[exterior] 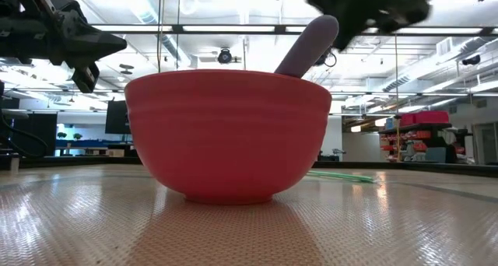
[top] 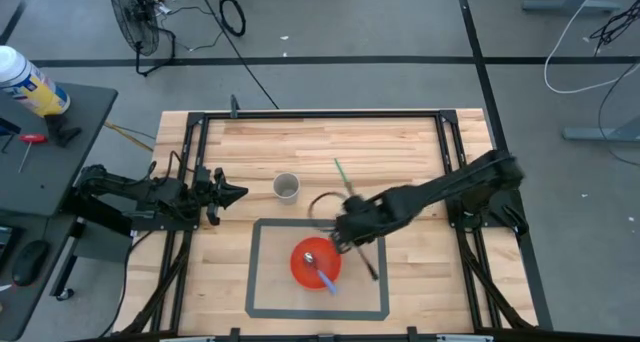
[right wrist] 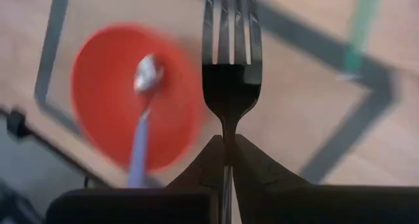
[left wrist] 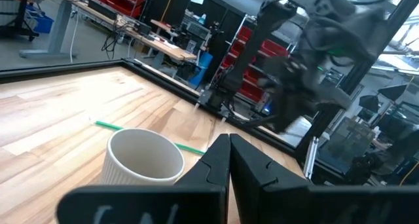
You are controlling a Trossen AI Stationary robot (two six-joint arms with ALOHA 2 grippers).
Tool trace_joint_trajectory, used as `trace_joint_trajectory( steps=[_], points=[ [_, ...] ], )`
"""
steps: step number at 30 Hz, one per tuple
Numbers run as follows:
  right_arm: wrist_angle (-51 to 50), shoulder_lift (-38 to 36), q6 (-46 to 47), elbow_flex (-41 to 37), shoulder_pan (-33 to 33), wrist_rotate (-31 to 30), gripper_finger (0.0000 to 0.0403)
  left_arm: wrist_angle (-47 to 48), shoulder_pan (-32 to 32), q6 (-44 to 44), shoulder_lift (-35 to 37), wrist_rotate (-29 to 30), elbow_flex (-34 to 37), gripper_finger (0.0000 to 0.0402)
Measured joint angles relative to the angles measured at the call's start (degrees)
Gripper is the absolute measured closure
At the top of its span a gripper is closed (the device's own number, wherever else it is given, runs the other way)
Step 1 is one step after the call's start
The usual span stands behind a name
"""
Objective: Pick & Place Utensil
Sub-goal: Put the black fork into the orange bowl on the transparent mat
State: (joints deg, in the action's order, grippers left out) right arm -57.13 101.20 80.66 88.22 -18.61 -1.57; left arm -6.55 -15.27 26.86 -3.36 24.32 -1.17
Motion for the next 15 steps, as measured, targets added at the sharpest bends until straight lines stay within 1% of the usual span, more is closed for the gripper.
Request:
trace_joint_trajectory(
  steps=[4,7,10,15],
  points=[
    [-0.17,8.67,-4.71,9.66,-0.61,5.86,0.0381,0.0,0.0,0.02,0.0,-0.16,0.0,0.0388],
    [-0.36,13.75,-6.79,14.6,-1.04,10.16,0.0381,0.0,0.0,0.02,0.0,-0.16,0.0,0.0388],
    [-0.05,17.51,-8.45,17.09,-1.16,13.68,0.0381,0.0,0.0,-0.24,0.0,-0.16,0.0,0.0388],
    [3.18,20.77,-9.62,17.4,-0.33,16.25,0.0381,-0.01,0.01,-0.25,0.0,-0.16,0.0,0.0388]
  ],
)
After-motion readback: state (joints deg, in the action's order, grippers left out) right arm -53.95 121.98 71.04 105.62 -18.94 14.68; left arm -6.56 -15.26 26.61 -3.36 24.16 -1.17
